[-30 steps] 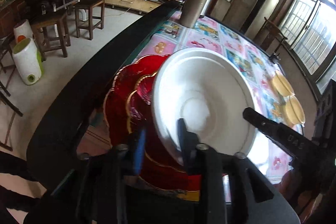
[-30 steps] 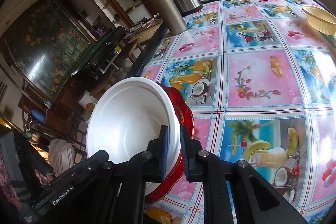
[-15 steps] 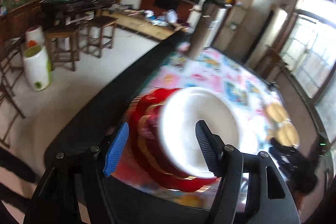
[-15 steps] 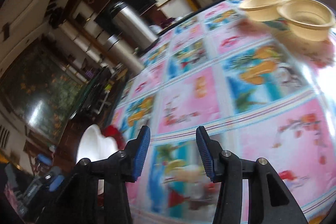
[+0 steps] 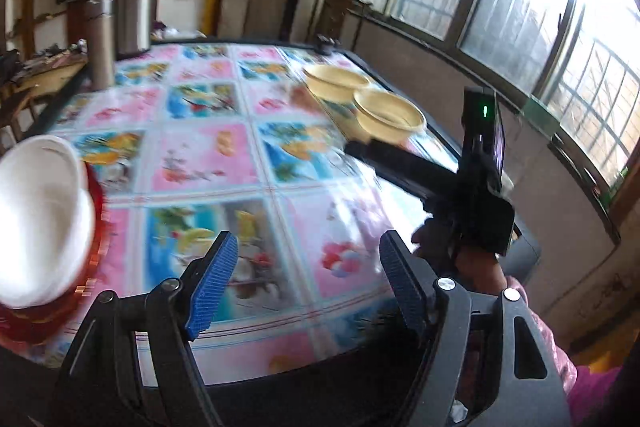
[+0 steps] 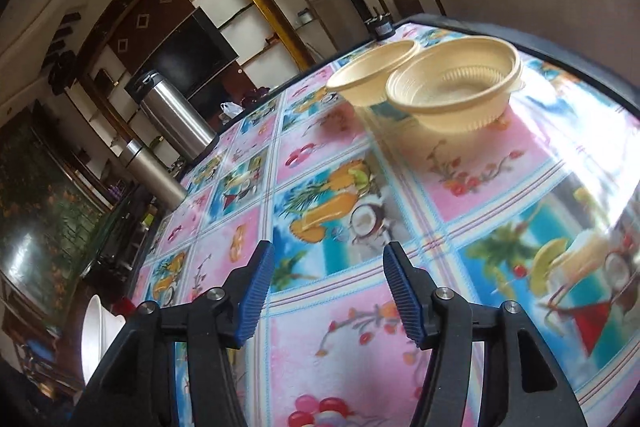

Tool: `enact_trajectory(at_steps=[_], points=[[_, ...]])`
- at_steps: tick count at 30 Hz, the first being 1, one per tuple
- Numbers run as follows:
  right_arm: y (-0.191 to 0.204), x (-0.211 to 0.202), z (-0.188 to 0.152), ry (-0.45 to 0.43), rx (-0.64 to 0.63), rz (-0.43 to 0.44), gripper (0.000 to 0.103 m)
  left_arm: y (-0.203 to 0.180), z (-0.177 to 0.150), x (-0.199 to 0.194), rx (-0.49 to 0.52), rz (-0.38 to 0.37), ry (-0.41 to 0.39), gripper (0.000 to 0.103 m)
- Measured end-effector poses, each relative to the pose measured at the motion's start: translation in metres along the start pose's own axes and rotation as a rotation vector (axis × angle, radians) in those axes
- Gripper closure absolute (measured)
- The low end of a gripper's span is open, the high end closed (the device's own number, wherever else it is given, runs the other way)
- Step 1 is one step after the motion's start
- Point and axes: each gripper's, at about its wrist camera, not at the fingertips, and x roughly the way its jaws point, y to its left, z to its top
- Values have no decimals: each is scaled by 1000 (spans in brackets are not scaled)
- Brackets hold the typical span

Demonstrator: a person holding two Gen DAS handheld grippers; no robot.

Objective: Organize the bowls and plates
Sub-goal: 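Move both grippers to the rim of a cream plastic bowl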

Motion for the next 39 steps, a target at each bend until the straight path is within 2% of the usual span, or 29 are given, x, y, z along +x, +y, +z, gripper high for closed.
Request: enact_trajectory(at_steps=[4,8,9,12,17,20,24,25,27,31,34,39], points=[[-10,-1,18,-37,-16,-38,42,-6,8,23,-2,-11,49,30],[-8,-4,47,-118,-50,-88,42,-1,16,40,-27,-2,71,30],[-6,-6,57,-150,-63,-104,37,-1,17,46,-35,4,72,30],[-4,-10,90,-267,-87,-182,28,12,19,58,-71,-1,93,30],[-28,-2,145,-406,-27,-375,26,32,19,75,-117,-1,135,30],[-59,13,170,-398,72,-511,25,42,31,83,-159,-10,144,30],[-97,33,182,-373,147,-680,25,48,59,94,-184,-21,120,30],[-105,38,183,-362,160,-699,25,48,66,96,-186,-20,107,30],[-124,45,180,-318,214,-689,25,50,79,103,-199,-28,87,30],[-143,59,177,-218,303,-583,25,57,93,119,-252,-45,76,30],[-146,70,173,-143,353,-462,25,66,95,127,-299,-50,79,30],[-135,87,166,-24,349,-283,24,77,95,135,-353,-40,98,30]])
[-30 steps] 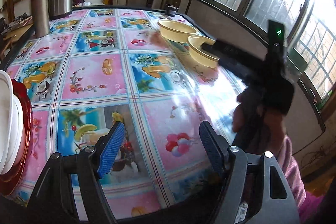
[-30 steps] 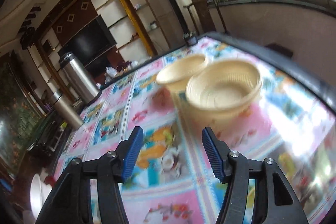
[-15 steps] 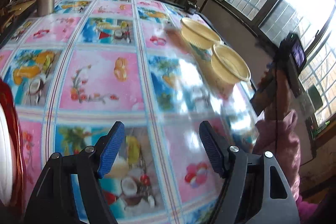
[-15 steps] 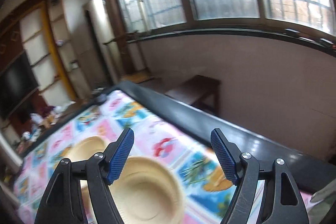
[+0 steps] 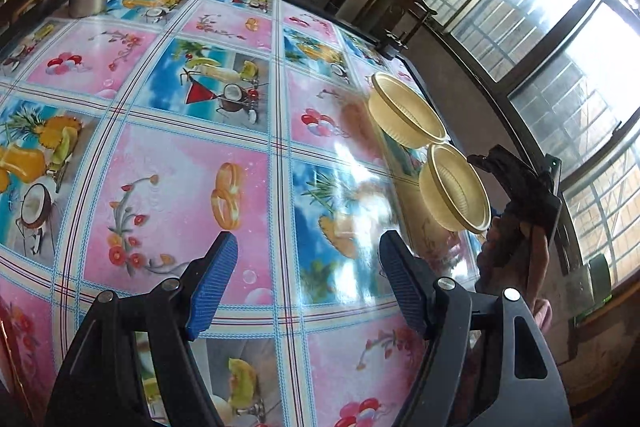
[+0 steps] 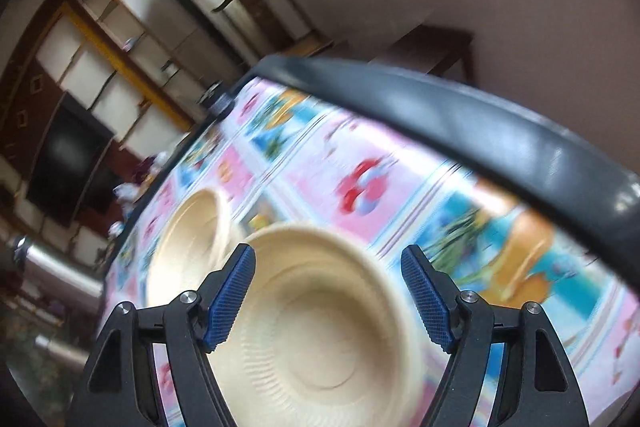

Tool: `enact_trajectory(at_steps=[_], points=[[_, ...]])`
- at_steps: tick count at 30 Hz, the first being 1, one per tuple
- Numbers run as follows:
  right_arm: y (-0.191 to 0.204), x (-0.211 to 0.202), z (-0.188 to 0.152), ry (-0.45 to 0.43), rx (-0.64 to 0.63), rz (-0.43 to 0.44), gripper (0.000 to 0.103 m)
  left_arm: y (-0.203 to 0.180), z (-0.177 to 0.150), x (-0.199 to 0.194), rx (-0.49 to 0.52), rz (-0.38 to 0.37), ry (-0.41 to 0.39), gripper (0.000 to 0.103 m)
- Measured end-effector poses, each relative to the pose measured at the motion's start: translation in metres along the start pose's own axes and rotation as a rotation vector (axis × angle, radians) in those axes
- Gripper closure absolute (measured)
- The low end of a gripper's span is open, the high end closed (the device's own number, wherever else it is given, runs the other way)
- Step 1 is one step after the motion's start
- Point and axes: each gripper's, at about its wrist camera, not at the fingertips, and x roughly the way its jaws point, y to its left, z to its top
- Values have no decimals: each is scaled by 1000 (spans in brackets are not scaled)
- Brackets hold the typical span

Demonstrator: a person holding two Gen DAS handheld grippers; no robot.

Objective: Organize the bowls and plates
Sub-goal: 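Move both grippers to the rim of a cream plastic bowl, then close the right gripper on the cream bowl rim while the left gripper clamps it too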

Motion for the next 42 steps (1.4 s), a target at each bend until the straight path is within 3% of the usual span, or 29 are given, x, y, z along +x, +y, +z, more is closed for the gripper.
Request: enact_trajectory(at_steps=[4,11,13,16,18,25,29,31,35,39,42], points=[[17,7,-11,136,-38,165,24,3,8,7,-14,22,-2,30],[39,21,-33,475,-109,477,24,9,39,17,-72,17,-33,30],[36,19,-31,454,-74,457,24,8,54,22,-102,19,-50,30],[24,13,-22,306,-25,314,24,2,72,34,-151,-15,-51,30],[23,12,-18,277,-12,313,24,-6,81,49,-170,-15,-27,30],[35,15,-21,283,-39,319,25,-34,82,107,-253,-83,96,30],[34,15,-23,295,-36,299,26,-48,76,121,-206,-128,147,30],[37,15,-26,300,-46,287,27,-46,75,122,-215,-173,155,30],[43,14,-36,303,-78,236,41,-42,76,114,-190,-180,104,30],[46,12,-46,308,-91,219,43,-38,78,106,-173,-164,60,30],[49,7,-48,271,-107,205,43,-41,77,115,-150,-189,105,30]])
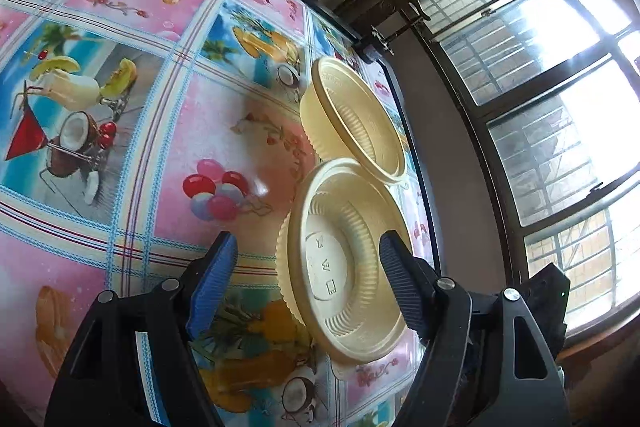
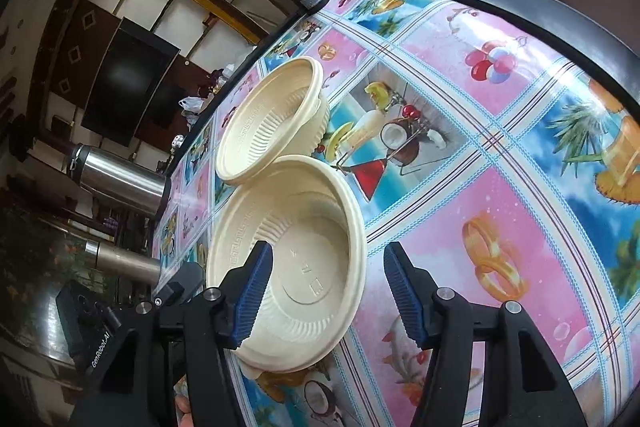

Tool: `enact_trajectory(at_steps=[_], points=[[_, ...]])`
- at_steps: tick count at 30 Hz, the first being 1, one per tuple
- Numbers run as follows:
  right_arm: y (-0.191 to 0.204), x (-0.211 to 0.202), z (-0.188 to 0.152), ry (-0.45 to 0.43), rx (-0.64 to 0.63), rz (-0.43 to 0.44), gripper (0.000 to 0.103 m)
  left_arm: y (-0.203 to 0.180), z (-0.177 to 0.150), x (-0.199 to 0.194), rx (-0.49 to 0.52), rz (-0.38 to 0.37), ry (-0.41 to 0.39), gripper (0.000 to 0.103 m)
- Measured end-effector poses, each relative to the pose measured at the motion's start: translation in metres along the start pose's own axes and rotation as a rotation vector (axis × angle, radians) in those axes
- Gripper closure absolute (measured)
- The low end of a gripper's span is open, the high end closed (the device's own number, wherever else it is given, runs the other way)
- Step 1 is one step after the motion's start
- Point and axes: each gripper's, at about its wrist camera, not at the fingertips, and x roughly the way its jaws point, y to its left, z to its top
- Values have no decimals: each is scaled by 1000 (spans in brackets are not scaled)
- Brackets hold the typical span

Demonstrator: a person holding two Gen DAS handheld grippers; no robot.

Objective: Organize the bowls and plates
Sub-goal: 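Close the right gripper on the cream bowl rim while the left gripper clamps it too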

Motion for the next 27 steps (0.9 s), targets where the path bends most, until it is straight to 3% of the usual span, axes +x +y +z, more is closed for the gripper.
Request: enact_trajectory(at_steps=[7,9,11,15,18,22,27], points=[[-14,-6,5,-39,56,12,44,-7,-2,3,22,-30,21,30],[-12,-3,4,-32,45,4,53,-10,-2,2,43,-16,16,30],[-9,-2,3,-35,28,-7,55,-9,-2,2,39,-6,14,32],[-9,-4,2,-51,28,-15,61,-2,0,-1,20,26,-5,62],[-10,-4,3,-50,39,-10,62,3,0,2,7,37,6,65],[-11,-3,2,-47,44,-16,66,6,-1,4,-7,30,13,79],[-13,1,1,-22,59,-13,78,10,1,-5,-22,37,-23,88]])
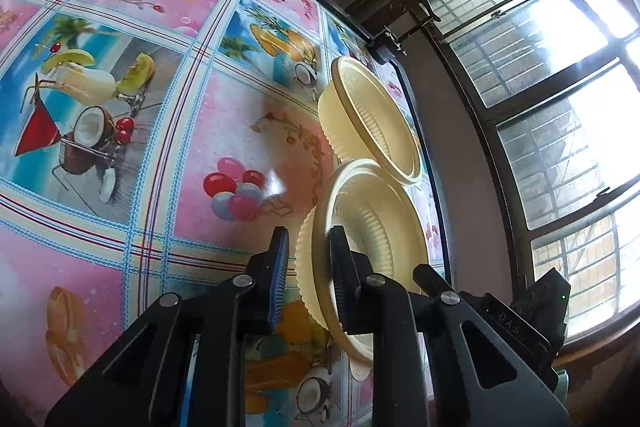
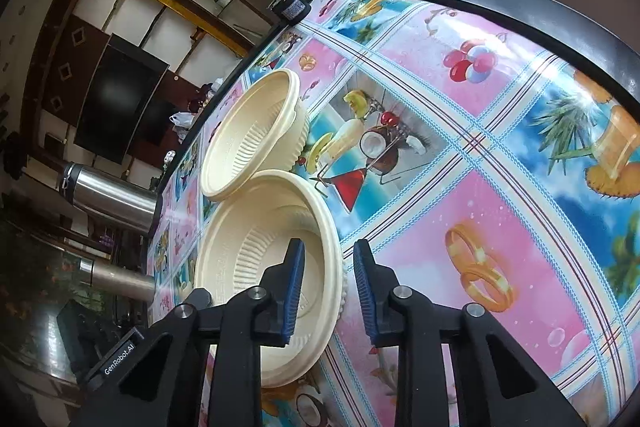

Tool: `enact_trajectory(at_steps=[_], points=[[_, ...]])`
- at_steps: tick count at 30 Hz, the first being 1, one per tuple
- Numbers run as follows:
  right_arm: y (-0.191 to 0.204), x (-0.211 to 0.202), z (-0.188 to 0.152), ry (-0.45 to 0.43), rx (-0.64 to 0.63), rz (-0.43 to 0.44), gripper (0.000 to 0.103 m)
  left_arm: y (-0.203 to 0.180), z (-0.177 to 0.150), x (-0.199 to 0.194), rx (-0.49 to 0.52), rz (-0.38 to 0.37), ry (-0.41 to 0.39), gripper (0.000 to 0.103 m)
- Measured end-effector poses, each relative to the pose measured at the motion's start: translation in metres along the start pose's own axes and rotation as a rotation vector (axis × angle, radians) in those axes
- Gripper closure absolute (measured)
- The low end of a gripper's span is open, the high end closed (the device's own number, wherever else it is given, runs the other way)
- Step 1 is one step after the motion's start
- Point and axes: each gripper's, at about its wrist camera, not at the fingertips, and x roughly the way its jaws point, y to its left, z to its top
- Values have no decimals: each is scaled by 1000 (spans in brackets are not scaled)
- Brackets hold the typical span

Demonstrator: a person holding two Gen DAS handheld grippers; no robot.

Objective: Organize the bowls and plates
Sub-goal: 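Close the right gripper on the cream bowl rim while the left gripper clamps it too, then carry the cream bowl over the red plate stack with both grippers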

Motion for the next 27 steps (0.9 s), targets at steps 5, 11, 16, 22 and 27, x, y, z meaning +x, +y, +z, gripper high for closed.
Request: enact_trajectory(at_steps=[5,11,16,22,27], points=[[-3,4,-1,16,26,7,87,-3,0,1,8,-8,1,95],[-5,4,-2,14,37,14,90,-7,-1,1,31,3,-4,97],[-4,3,-2,10,39,21,93,-7,-2,1,32,9,-1,97],[-1,4,-5,15,30,21,93,-5,-3,-2,18,19,-1,97],[3,6,-9,22,22,27,93,-2,-9,-10,12,39,-12,97]])
